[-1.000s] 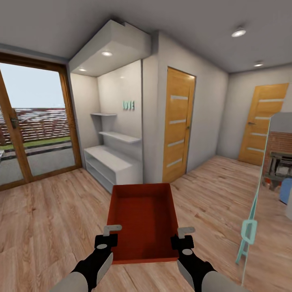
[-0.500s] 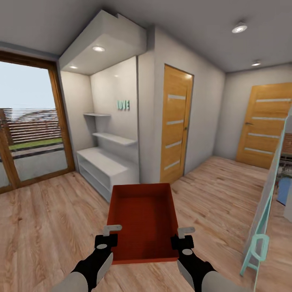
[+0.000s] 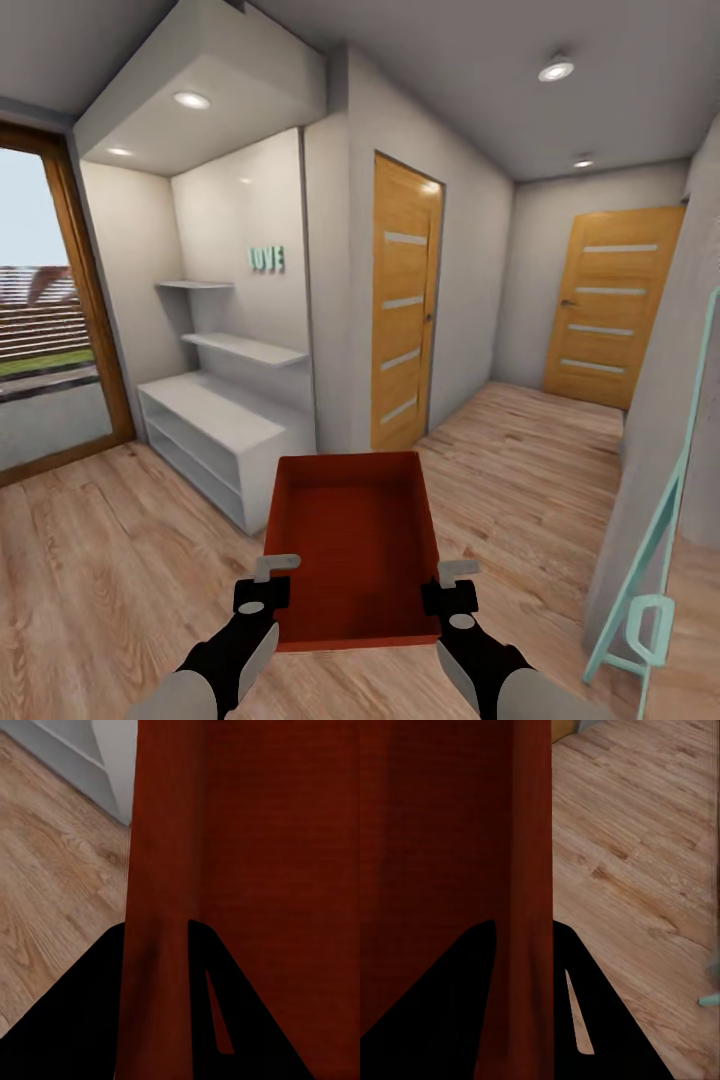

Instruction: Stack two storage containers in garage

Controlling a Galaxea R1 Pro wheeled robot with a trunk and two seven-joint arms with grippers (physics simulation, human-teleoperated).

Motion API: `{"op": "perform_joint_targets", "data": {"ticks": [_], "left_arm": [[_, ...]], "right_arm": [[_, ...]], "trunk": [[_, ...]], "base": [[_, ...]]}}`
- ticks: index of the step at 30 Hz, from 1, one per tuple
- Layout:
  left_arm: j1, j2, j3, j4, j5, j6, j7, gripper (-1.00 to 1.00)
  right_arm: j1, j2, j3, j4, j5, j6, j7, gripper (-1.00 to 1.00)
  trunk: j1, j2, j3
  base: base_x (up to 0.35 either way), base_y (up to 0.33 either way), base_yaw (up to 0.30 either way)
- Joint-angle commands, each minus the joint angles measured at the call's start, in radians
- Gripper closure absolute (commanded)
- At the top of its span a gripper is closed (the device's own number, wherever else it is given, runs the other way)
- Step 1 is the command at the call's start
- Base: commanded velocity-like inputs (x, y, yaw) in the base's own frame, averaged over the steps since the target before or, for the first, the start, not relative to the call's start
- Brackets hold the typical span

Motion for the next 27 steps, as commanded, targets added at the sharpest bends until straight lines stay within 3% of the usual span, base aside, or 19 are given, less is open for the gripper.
{"op": "perform_joint_targets", "data": {"ticks": [1,27], "left_arm": [[-0.001,0.010,0.004,-0.004,-0.010,-0.042,0.008,1.00],[-0.001,0.009,0.004,-0.004,-0.012,-0.044,0.008,1.00]], "right_arm": [[-0.001,0.000,-0.015,0.002,-0.017,-0.002,0.009,1.00],[-0.001,0.000,-0.015,0.002,-0.018,-0.002,0.009,1.00]], "trunk": [[0.001,-0.001,-0.001],[0.001,-0.001,-0.001]], "base": [[0.308,0.194,-0.242],[0.308,0.194,-0.242]]}}
